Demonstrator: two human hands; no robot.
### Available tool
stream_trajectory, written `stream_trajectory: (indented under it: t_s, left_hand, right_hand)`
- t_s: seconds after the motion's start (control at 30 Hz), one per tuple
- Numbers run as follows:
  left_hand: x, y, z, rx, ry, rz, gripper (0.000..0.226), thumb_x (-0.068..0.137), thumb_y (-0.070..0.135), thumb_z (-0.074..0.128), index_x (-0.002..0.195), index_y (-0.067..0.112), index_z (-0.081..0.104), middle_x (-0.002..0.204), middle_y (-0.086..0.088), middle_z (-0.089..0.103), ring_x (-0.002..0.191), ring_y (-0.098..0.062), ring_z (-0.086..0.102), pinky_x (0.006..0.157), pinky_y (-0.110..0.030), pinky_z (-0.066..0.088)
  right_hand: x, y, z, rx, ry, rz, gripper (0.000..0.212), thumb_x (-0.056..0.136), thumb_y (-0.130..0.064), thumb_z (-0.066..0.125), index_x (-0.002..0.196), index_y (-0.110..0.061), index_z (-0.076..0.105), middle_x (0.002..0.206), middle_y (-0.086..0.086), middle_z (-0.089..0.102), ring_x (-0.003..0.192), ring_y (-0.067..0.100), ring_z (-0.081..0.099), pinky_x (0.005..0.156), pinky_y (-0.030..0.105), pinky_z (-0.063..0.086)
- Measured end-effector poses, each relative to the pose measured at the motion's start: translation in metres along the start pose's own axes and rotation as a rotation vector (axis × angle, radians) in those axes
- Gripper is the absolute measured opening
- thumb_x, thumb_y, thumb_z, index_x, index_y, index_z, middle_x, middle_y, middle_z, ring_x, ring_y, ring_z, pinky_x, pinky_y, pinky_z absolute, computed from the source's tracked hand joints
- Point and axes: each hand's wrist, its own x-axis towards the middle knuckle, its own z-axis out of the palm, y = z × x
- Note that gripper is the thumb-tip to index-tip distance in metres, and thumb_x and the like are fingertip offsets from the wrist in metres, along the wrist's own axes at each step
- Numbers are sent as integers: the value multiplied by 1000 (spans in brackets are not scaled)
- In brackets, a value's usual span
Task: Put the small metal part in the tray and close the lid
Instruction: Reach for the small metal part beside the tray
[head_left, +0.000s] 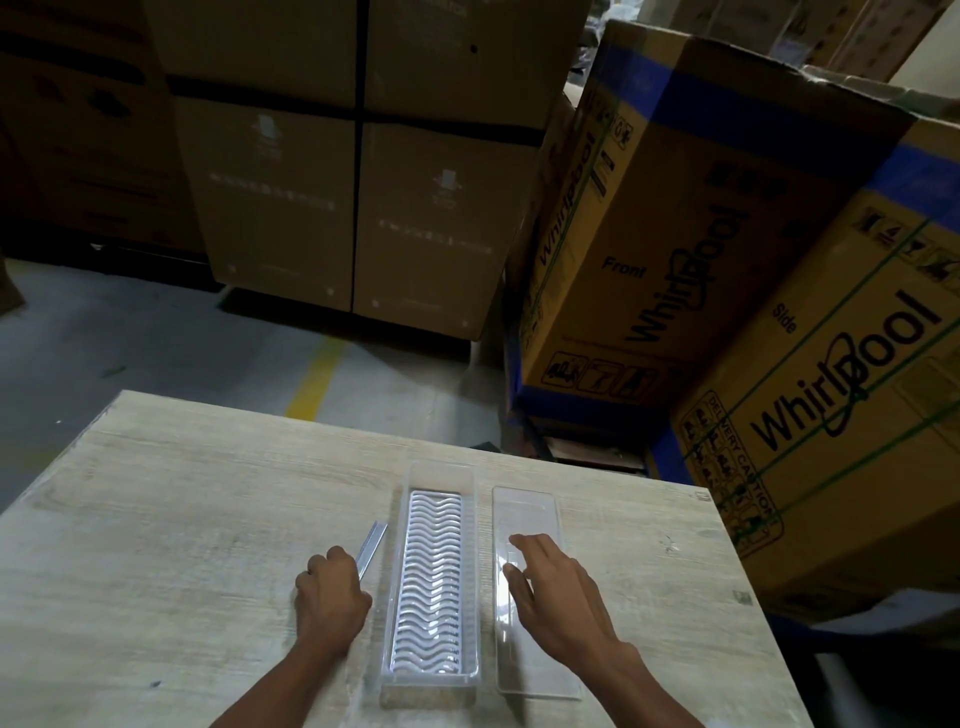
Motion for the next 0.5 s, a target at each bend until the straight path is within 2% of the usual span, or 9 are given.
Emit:
stream_trajectory:
  t_s: [0.07, 0.17, 0.2, 0.5]
  left_hand:
    - [-2, 1, 0, 25, 19, 35, 27, 78, 9, 67, 102, 4, 55, 102, -18, 60, 94, -36, 62, 83, -40, 51]
    - [0, -2, 8, 47, 24, 70, 33, 59, 0, 82, 84, 1, 59, 79, -22, 61, 68, -40, 63, 62, -41, 53]
    - [1, -4, 10, 57, 43, 75, 35, 55, -1, 83, 81, 0, 60, 76, -22, 61, 65, -40, 62, 58, -41, 53]
    - [1, -6, -1, 96, 103, 115, 21, 83, 1, 62, 103, 5, 58, 105, -16, 62, 98, -33, 62, 75, -40, 55]
  right_hand:
    - [0, 1, 1, -8, -8, -8, 43, 105, -42, 35, 144, -25, 42, 142, -4, 54, 109, 19, 65, 93, 36, 50]
    - [0, 3, 1, -12, -19, -8, 42, 105, -41, 36, 144, -25, 43, 140, -4, 54, 106, 20, 65, 91, 37, 50]
    - [0, 3, 1, -14, -21, -9, 42, 105, -41, 36, 144, -25, 43, 140, -4, 54, 105, 20, 65, 91, 37, 50]
    - [3, 3, 6, -26, -52, -12, 43, 105, -41, 36, 144, -25, 42, 142, -4, 52, 106, 22, 65, 91, 39, 51]
